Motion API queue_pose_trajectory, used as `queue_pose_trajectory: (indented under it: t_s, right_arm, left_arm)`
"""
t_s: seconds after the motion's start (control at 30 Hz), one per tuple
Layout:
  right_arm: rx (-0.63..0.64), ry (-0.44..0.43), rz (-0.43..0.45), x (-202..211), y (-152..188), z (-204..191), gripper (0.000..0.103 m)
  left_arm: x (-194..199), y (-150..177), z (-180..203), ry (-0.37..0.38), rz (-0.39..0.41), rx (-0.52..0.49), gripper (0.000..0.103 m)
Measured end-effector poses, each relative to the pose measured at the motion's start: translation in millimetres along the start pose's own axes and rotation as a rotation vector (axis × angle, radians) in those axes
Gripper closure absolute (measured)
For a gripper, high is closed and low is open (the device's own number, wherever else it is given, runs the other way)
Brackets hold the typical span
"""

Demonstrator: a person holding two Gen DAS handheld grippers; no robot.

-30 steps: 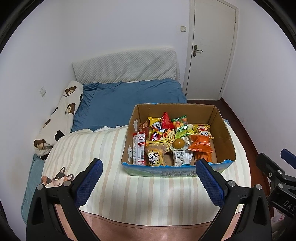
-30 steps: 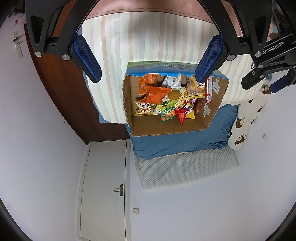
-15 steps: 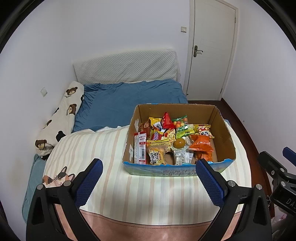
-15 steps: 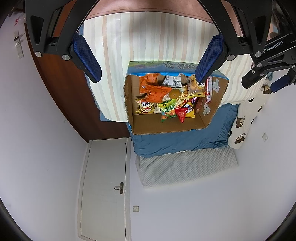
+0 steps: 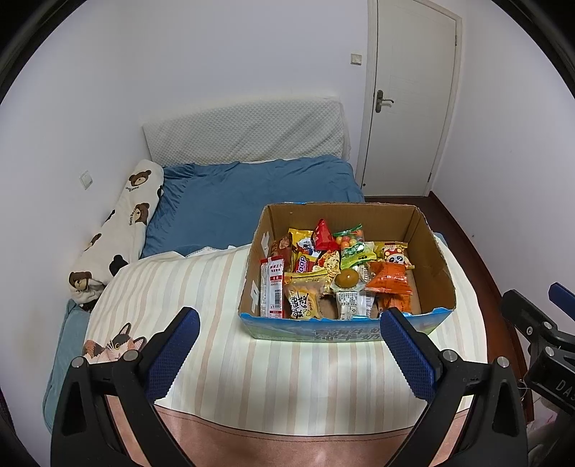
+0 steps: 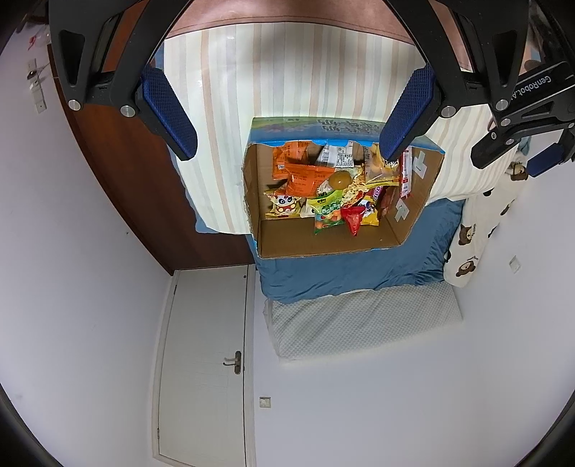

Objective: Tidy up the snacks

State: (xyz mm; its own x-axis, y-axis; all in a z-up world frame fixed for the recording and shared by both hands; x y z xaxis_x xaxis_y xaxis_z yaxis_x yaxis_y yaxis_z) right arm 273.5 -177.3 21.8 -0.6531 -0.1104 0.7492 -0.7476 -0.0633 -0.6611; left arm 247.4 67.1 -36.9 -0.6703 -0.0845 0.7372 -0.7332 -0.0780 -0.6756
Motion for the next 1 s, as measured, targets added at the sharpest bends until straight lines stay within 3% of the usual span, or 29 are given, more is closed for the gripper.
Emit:
queue_pose_trajectory:
  t_s: [1.0]
  right_arm:
    - [-0.002, 0.004, 0.0, 4.2, 1.2, -0.2, 0.0]
  left_arm:
    - [8.7, -1.6, 2.2, -0.013, 0.018, 0.003, 0.0]
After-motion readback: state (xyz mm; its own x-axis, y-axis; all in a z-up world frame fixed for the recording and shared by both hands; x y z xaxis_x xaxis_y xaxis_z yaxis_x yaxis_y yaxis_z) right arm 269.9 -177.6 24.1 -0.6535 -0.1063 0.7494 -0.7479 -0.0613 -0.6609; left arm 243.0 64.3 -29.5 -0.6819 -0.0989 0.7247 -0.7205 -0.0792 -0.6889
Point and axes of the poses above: each gripper's, at about its wrist camera, not at the fingertips, and x roughly against the way its jaws point, z to its right, y to its underside, the point moved 1 cm from there along -x, roughly the way its jaws point
